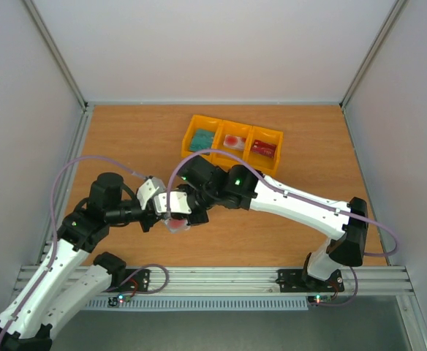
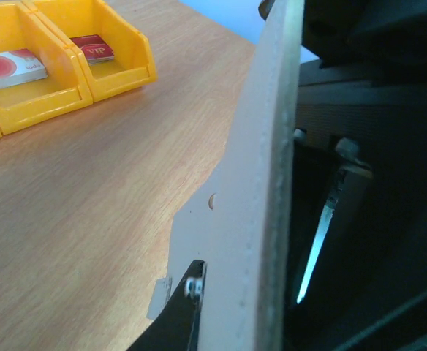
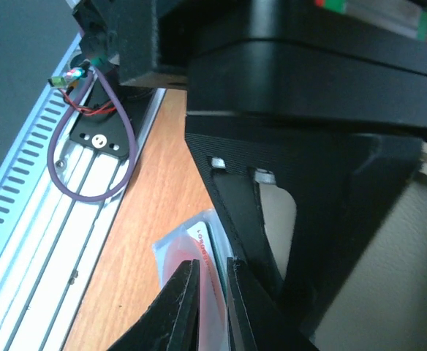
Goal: Take the credit cards out of the card holder
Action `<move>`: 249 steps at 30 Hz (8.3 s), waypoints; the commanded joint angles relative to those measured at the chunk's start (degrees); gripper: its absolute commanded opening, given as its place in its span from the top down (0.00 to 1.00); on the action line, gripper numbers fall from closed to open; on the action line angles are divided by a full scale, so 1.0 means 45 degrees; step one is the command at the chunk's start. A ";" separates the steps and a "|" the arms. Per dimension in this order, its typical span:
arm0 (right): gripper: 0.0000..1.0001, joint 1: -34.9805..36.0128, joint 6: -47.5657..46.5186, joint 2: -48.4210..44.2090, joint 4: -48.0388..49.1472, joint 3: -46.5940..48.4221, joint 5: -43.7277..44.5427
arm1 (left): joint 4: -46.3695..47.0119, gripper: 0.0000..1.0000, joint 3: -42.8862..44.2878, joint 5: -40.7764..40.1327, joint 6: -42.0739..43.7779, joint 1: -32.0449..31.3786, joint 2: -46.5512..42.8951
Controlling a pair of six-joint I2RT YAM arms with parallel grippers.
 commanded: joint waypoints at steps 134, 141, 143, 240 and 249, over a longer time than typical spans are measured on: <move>0.79 -0.2638 0.2954 -0.0803 -0.0741 -0.0875 -0.5501 | 0.2910 1.00 -0.1812 0.2982 -0.0098 0.0207 -0.0679; 0.79 -0.2313 0.2160 -0.0861 -0.0884 -0.1087 -0.6500 | 0.3221 1.00 -0.1886 0.2873 -0.0991 0.0206 -0.0634; 0.82 -0.2313 0.2216 -0.0894 -0.0870 -0.1101 -0.6426 | 0.3109 1.00 -0.1887 0.2840 -0.0992 0.0196 -0.0638; 0.99 -0.2609 0.4173 -0.0861 -0.0100 0.0076 -0.5149 | 0.0719 1.00 -0.1988 0.1929 0.2314 -0.0123 -0.0721; 0.99 -0.3159 0.4718 -0.1416 0.0337 0.0029 -0.4429 | 0.0363 1.00 -0.2082 0.1884 0.2782 -0.0165 -0.0753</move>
